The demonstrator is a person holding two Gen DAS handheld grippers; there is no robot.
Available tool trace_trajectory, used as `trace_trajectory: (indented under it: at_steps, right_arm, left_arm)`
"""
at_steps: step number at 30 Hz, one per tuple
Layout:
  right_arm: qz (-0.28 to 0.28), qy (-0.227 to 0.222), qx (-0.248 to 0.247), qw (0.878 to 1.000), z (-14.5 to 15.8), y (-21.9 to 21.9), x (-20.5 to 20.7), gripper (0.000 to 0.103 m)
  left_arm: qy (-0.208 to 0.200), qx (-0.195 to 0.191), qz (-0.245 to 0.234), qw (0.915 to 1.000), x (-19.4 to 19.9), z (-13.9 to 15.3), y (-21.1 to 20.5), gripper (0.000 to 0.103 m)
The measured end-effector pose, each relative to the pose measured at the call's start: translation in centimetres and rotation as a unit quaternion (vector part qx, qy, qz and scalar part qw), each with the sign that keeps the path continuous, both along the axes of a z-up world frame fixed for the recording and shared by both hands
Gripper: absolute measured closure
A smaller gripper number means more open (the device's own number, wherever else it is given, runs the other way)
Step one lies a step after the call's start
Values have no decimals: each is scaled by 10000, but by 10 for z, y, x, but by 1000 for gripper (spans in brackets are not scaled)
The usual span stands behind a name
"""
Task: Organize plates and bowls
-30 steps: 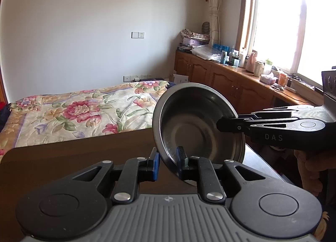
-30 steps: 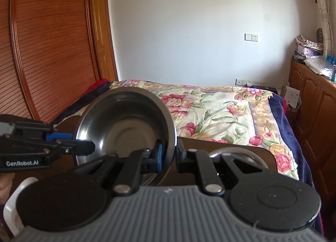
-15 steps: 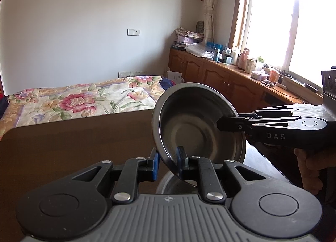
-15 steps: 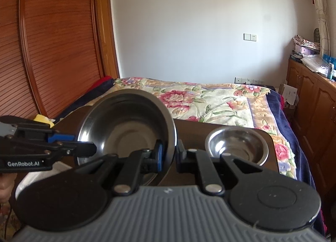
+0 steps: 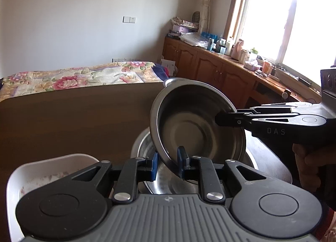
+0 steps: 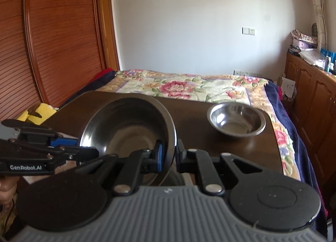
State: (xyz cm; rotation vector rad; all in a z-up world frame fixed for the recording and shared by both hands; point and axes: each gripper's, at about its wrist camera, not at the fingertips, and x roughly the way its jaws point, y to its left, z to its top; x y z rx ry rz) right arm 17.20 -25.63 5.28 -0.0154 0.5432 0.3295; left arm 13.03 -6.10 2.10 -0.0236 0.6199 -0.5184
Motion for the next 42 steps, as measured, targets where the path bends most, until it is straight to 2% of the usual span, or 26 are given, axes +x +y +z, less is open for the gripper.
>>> trace_trajectory:
  at_steps: [15,29,42]
  right_arm:
    - [-33,94,13,9999,-21,3,-20,89]
    - [-8,140,-64,9999,-31,6,-22,89]
    - [15,80,-173,9998,-36,10,-25,88]
  left_arm:
    - [179,152,-35,9997,-4,-14,1,56]
    - [57,384,-14,9992,-8,-17,-9,56]
    - [58,414,68,9991,-7,-17,-10,56]
